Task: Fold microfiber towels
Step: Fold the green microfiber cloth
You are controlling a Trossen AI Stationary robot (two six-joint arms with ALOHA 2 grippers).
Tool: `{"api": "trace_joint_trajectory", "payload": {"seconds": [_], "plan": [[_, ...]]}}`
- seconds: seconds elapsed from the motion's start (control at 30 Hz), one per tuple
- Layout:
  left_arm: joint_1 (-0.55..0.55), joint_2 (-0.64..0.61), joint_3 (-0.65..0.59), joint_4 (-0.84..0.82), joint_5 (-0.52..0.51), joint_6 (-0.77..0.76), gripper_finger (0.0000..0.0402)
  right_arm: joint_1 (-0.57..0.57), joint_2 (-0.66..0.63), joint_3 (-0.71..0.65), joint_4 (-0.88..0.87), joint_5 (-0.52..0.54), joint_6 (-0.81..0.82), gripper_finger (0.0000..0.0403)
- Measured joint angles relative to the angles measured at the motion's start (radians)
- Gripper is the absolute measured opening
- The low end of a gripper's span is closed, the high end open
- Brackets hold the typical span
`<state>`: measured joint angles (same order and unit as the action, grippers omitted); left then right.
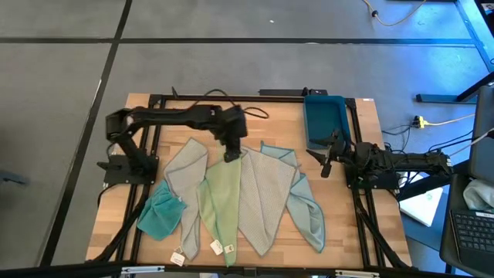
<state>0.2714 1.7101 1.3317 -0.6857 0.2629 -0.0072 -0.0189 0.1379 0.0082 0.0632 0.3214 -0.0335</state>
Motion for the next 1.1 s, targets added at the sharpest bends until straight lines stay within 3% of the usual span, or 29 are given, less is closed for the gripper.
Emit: {"api": "trace_joint_trajectory", "payload": {"seconds": [0.17, 0.3, 0.47, 0.6, 0.87, 1.1], "plan": [[-0.016, 0.125, 0.143, 0.086, 0.028, 0.185, 0.0143, 0.000, 0.024, 0.000, 0.000, -0.001, 0.003, 0.0212], [-0.016, 0.270, 0.284, 0.159, 0.191, 0.199, 0.0149, 0.000, 0.042, 0.000, -0.001, -0.002, 0.002, 0.0213], [-0.027, 0.448, 0.468, 0.114, 0.252, 0.253, 0.0153, 0.000, 0.045, 0.000, 0.000, -0.014, 0.003, 0.0213], [-0.029, 0.536, 0.545, 0.129, 0.295, 0.261, 0.0153, 0.000, 0.045, 0.000, -0.002, -0.055, -0.003, 0.0213], [-0.040, 0.658, 0.578, 0.123, 0.202, 0.278, 0.0154, 0.000, 0.045, 0.000, -0.004, -0.061, -0.030, 0.0213], [-0.009, 0.661, 0.580, 0.131, 0.165, 0.274, 0.0154, 0.000, 0.045, 0.000, -0.005, -0.061, -0.033, 0.0213]]}}
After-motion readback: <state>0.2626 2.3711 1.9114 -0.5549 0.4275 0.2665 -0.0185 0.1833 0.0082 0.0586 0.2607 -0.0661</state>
